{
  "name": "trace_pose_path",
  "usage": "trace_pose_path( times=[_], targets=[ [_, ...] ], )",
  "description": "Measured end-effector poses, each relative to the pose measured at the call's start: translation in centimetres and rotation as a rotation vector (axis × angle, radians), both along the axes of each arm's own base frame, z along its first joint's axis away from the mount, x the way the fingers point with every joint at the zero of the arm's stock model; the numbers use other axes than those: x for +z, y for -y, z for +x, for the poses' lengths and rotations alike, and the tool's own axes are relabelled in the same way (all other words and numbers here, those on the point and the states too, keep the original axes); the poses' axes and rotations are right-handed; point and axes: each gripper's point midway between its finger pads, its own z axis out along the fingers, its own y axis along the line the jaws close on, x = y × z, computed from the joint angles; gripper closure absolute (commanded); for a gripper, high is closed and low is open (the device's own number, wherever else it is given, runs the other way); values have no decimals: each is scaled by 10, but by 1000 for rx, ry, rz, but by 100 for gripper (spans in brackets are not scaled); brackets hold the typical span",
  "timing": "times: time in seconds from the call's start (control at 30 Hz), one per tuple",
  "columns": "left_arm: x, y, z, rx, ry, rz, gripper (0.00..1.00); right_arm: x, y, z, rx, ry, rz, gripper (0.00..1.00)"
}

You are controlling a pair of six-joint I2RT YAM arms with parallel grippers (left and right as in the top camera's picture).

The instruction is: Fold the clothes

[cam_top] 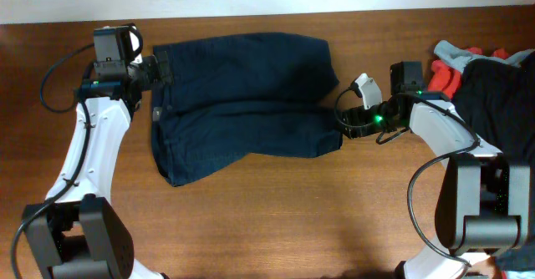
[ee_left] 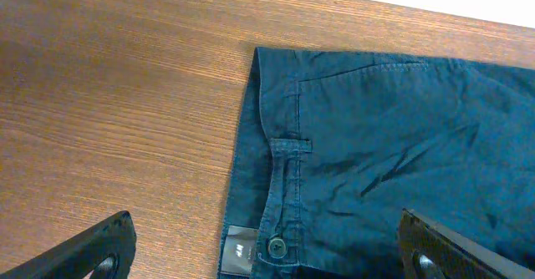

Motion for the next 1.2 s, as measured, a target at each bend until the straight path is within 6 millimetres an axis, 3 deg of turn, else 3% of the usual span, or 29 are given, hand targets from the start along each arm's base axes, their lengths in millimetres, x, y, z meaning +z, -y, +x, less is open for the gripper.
trace_pose_path(
  times=[0.23, 0.37, 0.6, 0.73, 0.83, 1.07, 1.13, 1.2],
  targets=[
    [0, 0, 0, 0, 0, 0, 1, 2, -3, 0, 40, 27, 5, 39],
    [0, 0, 0, 0, 0, 0, 1, 3, -3, 3, 44, 42, 4, 50],
    [0, 0, 0, 0, 0, 0, 1, -1, -4, 4, 52, 43, 9, 50],
    [0, 0, 0, 0, 0, 0, 1, -17, -4, 3, 54, 10, 11, 68],
    [0, 0, 0, 0, 0, 0, 1, -18, -5, 3, 60, 9, 17, 96],
    [0, 0, 0, 0, 0, 0, 1, -4, -14, -8, 70, -66, 82, 96],
    [0, 0, 0, 0, 0, 0, 1, 10, -16, -16, 64, -138, 106, 96],
    [0, 0, 0, 0, 2, 0, 1, 23, -18, -37, 43, -273, 124, 96]
  ],
)
